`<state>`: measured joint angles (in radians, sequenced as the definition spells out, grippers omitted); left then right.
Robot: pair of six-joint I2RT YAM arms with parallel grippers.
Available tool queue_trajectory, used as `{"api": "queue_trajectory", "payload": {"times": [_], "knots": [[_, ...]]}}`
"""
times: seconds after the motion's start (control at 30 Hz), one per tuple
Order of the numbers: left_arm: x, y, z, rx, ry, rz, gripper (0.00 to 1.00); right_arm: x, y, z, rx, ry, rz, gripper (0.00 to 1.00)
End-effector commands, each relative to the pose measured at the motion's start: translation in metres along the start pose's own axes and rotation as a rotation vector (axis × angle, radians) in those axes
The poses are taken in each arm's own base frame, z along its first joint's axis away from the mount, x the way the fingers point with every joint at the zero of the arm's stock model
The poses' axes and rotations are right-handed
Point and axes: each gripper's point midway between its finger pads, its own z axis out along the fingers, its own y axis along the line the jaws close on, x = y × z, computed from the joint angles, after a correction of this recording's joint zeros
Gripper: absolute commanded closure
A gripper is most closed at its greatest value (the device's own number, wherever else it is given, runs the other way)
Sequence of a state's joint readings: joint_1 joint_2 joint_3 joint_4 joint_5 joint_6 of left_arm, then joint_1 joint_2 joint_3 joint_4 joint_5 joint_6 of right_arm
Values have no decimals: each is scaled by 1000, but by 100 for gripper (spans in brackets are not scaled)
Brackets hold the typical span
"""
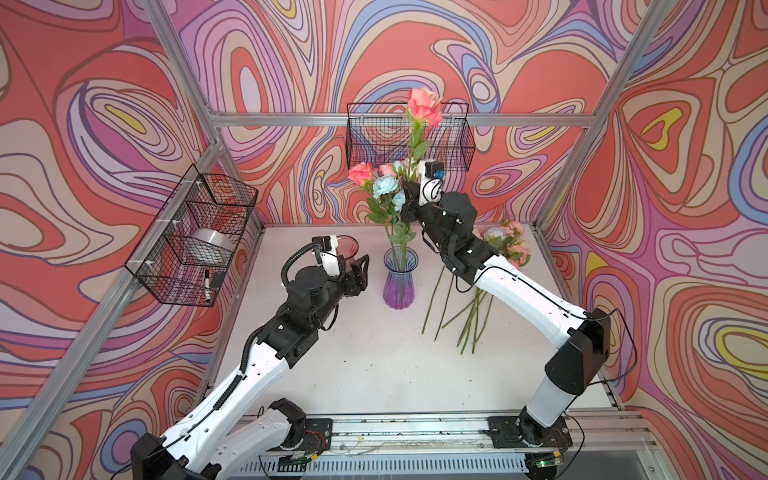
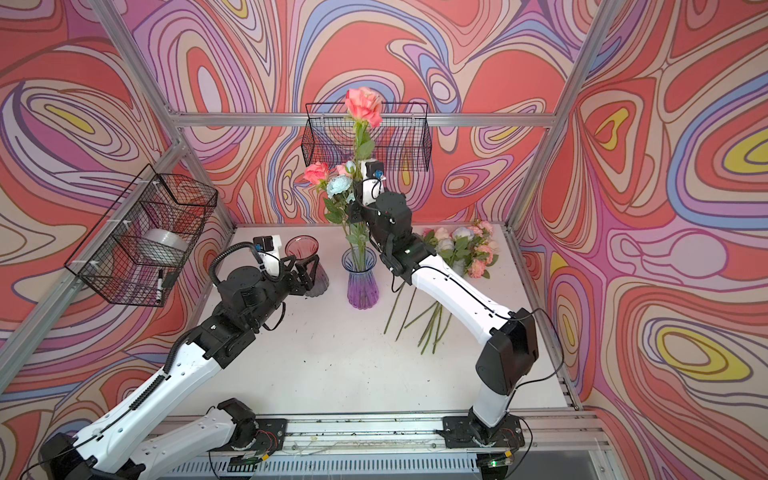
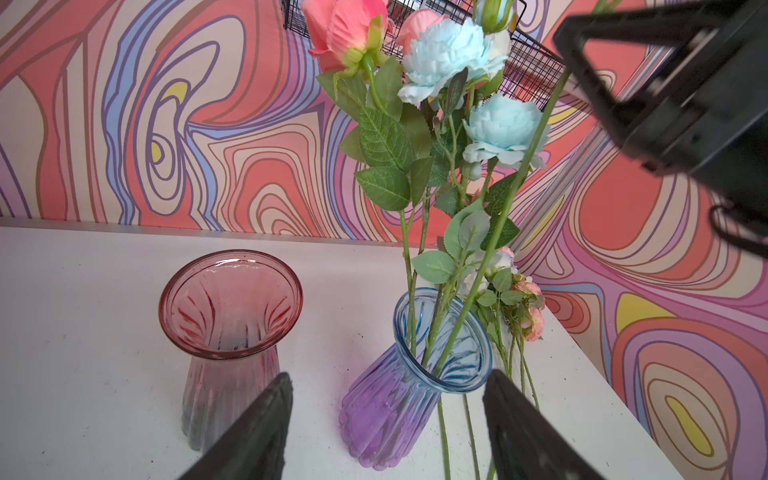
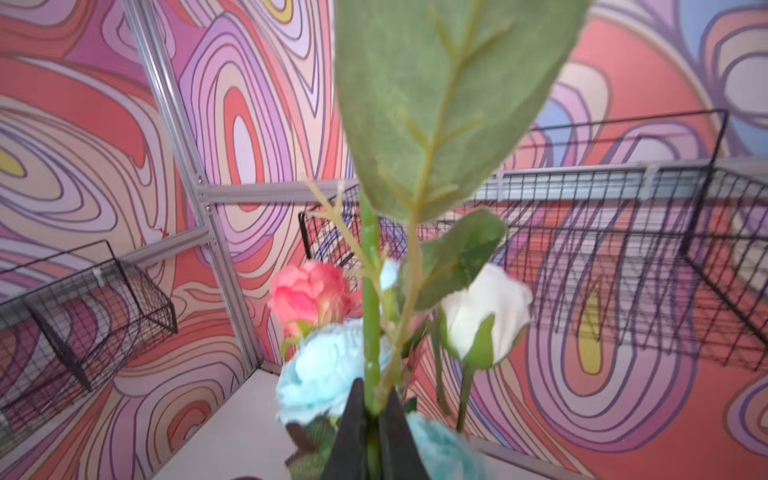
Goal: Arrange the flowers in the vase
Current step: 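Lower the pink rose stem into the blue-purple vase with the right gripper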
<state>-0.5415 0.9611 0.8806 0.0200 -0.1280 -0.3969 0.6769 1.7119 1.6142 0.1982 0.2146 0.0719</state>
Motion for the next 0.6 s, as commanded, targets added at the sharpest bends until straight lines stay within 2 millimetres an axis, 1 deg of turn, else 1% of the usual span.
{"api": "queue_trajectory", "payload": {"times": [0.0, 0.1, 0.27, 0.5, 0.57], "knots": [[-2, 2, 0, -7, -17, 4, 27, 4, 27, -20, -100, -30, 14, 100], [-4, 2, 0, 3, -15, -6, 27, 23, 30, -26, -95, 11, -5, 100], [-1, 2, 3, 3, -5, -10, 27, 33, 25, -27, -59, 31, -10, 96], [0, 2, 3, 2, -2, -9, 27, 53, 20, -16, -17, 113, -31, 80], [0, 3, 3, -1, -3, -9, 27, 56, 18, -18, -3, 119, -28, 78]]}}
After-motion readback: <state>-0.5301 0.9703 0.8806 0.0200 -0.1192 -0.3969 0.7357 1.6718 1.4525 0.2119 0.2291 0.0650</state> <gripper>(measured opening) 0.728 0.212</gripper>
